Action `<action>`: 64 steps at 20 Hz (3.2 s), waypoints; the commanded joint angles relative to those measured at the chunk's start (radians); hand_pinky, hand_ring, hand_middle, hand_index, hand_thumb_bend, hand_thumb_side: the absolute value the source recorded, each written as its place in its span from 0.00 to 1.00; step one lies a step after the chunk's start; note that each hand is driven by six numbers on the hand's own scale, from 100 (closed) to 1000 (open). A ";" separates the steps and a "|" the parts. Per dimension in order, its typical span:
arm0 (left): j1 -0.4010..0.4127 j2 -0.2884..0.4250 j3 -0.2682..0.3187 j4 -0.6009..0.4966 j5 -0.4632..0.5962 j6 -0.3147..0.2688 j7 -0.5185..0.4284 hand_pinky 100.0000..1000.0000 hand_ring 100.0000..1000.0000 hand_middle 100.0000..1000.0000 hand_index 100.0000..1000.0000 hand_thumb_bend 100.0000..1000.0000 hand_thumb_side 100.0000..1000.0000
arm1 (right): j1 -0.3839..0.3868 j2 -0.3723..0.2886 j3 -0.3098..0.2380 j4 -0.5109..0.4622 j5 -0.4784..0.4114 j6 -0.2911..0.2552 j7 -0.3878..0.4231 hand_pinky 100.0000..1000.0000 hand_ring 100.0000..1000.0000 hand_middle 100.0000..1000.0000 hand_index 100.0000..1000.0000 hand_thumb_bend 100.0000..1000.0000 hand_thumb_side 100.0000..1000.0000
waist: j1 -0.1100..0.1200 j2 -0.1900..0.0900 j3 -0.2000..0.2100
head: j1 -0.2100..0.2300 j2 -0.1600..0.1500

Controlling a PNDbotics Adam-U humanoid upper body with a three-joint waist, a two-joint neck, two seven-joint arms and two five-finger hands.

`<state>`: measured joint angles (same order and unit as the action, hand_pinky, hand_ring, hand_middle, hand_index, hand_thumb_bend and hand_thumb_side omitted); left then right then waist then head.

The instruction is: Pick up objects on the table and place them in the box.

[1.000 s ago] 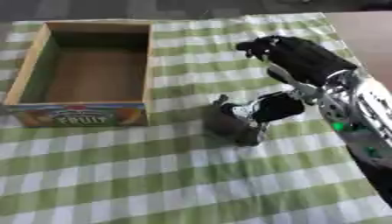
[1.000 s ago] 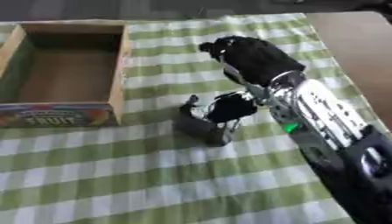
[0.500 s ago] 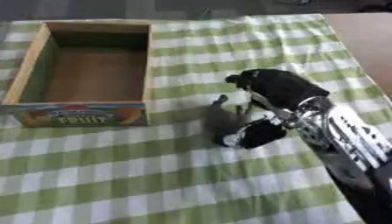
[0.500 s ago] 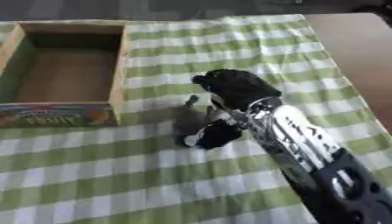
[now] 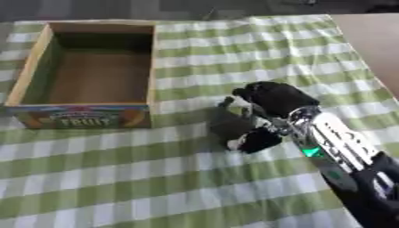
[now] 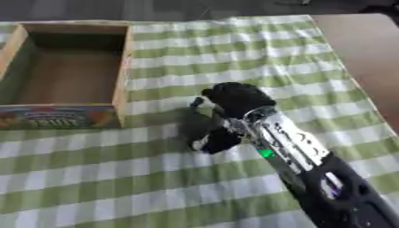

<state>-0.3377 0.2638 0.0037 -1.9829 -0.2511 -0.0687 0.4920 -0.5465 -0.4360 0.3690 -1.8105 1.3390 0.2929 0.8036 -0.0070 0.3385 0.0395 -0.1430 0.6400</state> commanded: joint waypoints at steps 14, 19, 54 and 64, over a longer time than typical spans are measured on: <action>-0.009 0.011 -0.001 -0.017 0.002 0.002 -0.004 0.49 0.82 0.92 0.83 0.00 0.67 | -0.032 0.012 0.010 0.076 -0.016 0.023 -0.063 0.67 0.81 0.58 0.80 0.09 0.49 | 0.005 -0.005 0.004 | -0.002 -0.008; -0.009 0.011 -0.001 -0.017 0.001 0.002 -0.005 0.49 0.82 0.92 0.83 0.00 0.67 | -0.036 0.005 0.014 0.037 -0.025 0.034 -0.096 0.65 0.78 0.53 0.73 0.00 0.33 | 0.006 -0.006 0.006 | 0.000 -0.008; -0.012 0.015 0.001 -0.017 -0.004 0.004 -0.010 0.49 0.83 0.91 0.83 0.00 0.66 | -0.092 -0.098 -0.056 -0.190 -0.239 0.079 -0.070 0.59 0.66 0.48 0.63 0.00 0.45 | 0.008 -0.020 0.010 | 0.011 -0.007; -0.010 0.014 0.000 -0.017 -0.005 0.006 -0.012 0.49 0.83 0.91 0.83 0.00 0.66 | -0.087 -0.128 -0.056 -0.190 -0.367 0.117 -0.050 0.59 0.65 0.54 0.65 0.00 0.34 | 0.010 -0.014 0.011 | 0.014 -0.011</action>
<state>-0.3377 0.2633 0.0036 -1.9829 -0.2490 -0.0637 0.4820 -0.6234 -0.5373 0.3269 -1.9736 0.9918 0.3953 0.7466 0.0025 0.3418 0.0495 -0.1313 0.6389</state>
